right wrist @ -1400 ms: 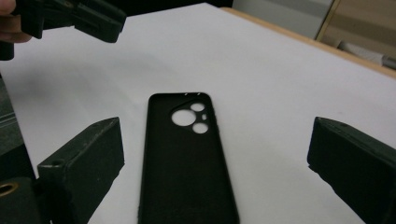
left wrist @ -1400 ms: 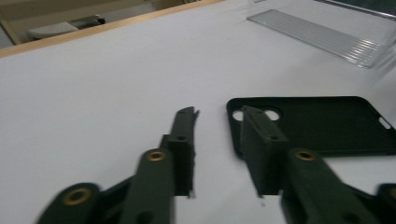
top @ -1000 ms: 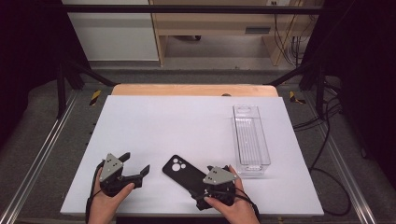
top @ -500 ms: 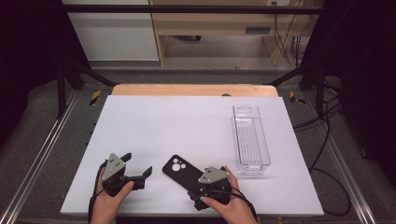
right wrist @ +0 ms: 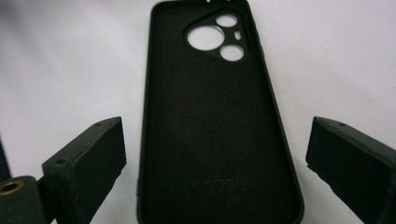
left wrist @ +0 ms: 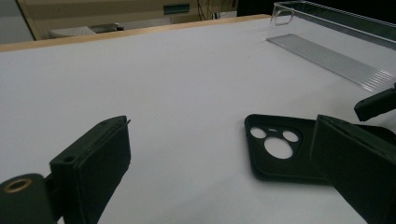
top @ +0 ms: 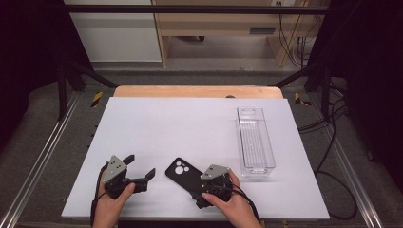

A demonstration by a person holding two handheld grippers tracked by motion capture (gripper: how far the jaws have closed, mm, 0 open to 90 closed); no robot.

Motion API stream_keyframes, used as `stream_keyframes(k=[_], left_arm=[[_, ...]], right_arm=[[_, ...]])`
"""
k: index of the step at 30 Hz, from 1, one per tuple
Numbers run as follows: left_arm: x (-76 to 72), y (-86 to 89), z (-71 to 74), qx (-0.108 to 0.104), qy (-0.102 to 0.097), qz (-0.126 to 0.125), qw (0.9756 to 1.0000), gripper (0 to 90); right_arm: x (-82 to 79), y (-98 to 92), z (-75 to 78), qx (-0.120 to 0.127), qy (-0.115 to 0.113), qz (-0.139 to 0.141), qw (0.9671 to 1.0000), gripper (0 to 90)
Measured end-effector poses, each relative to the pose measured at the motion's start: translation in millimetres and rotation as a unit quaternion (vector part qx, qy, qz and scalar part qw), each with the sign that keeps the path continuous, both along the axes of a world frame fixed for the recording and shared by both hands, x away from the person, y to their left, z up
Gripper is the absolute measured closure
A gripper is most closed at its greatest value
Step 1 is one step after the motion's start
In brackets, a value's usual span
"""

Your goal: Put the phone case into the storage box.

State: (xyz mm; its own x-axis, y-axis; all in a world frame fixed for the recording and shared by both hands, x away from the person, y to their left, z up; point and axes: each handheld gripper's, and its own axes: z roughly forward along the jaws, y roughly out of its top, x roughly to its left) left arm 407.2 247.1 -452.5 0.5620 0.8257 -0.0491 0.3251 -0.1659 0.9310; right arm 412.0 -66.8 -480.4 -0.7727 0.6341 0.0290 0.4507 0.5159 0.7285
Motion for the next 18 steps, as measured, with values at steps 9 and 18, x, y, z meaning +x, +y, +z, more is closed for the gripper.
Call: stream_keyframes(k=[9,18], left_arm=[[0.0,-1.2,-0.3,-0.004,-0.001,-0.003,1.0,5.2],[-0.3,-4.6,-1.0,-0.005,0.0,-0.006,1.0,5.2]], right_arm=[[1.3,9.1,-7.7,-0.024,0.005,0.014,0.9996,3.9],[3.5,7.7,-8.1,-0.021,0.007,0.016,0.9996,4.8]])
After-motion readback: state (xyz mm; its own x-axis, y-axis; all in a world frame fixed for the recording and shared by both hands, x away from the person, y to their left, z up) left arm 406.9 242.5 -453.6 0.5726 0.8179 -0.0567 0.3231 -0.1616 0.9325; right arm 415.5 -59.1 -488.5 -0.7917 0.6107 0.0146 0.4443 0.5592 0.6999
